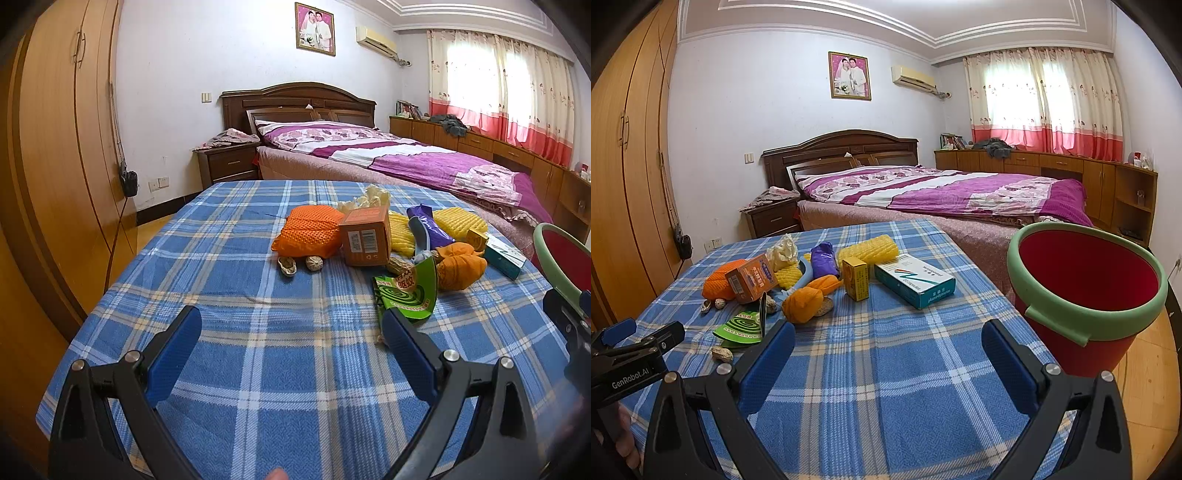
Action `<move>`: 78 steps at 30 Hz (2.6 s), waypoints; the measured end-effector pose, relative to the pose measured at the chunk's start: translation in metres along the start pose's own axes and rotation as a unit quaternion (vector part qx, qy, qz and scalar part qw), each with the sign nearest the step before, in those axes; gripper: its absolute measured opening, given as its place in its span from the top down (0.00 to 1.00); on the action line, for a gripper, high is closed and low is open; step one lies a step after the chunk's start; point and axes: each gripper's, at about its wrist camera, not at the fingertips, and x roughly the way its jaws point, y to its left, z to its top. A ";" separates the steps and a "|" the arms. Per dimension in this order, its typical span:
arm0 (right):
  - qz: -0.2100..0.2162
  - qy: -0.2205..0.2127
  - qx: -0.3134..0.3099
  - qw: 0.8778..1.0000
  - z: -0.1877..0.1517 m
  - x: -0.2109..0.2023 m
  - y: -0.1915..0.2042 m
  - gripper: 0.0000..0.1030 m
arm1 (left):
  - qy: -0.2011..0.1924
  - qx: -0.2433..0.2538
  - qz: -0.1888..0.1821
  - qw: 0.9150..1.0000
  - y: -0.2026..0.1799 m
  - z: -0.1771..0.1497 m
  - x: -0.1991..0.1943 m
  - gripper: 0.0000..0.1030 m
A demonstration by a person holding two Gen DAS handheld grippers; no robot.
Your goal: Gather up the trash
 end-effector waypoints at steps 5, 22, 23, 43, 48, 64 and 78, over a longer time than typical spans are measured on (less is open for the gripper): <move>0.000 0.000 0.000 1.000 0.000 0.000 0.000 0.00 | 0.000 0.000 0.000 1.000 0.000 0.000 0.000 0.05; 0.000 0.001 0.000 1.000 0.000 0.000 0.000 0.00 | 0.000 -0.002 -0.001 1.000 0.002 0.001 0.000 0.05; 0.000 0.001 0.000 1.000 0.000 0.000 0.000 0.00 | 0.000 -0.002 -0.001 1.000 0.002 0.001 0.000 0.05; 0.000 0.002 0.000 1.000 0.000 0.000 0.000 0.00 | 0.001 -0.004 -0.002 1.000 0.003 0.001 0.001 0.05; 0.000 0.002 0.000 1.000 0.000 0.000 0.000 0.00 | 0.000 -0.004 -0.002 1.000 0.003 0.001 0.001 0.05; 0.000 0.003 0.000 1.000 0.000 0.000 -0.001 0.00 | 0.001 -0.009 -0.002 1.000 0.001 0.002 -0.001 0.05; -0.001 0.018 0.003 1.000 -0.001 0.001 -0.007 0.00 | 0.016 -0.003 -0.010 1.000 0.001 0.004 0.004 0.05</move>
